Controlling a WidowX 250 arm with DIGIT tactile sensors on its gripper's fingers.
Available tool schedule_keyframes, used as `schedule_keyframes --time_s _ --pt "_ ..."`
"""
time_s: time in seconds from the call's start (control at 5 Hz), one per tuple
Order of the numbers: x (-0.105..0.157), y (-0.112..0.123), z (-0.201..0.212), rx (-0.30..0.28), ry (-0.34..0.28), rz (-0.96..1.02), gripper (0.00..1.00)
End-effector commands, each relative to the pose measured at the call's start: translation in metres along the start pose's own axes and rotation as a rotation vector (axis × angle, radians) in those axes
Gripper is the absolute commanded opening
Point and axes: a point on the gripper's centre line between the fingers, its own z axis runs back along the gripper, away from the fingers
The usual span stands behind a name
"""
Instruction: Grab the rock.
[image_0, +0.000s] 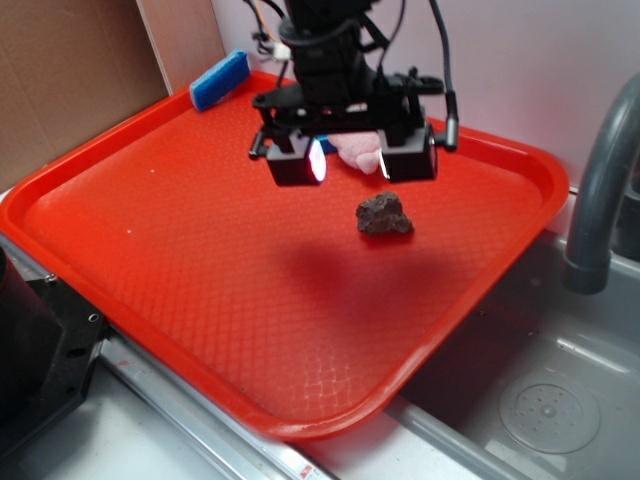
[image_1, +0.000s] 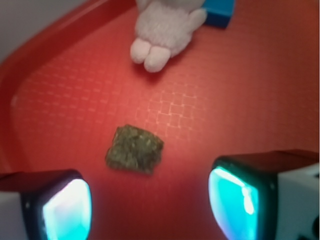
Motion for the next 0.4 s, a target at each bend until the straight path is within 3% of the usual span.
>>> schedule_keyframes --time_s 0.0,0.2 --pt "0.0189 -0.0275 -0.0439 -0.054 0.005 -0.056 1.00" --pt "0.0169 -0.0283 -0.0449 0.006 -0.017 -0.077 0.00"
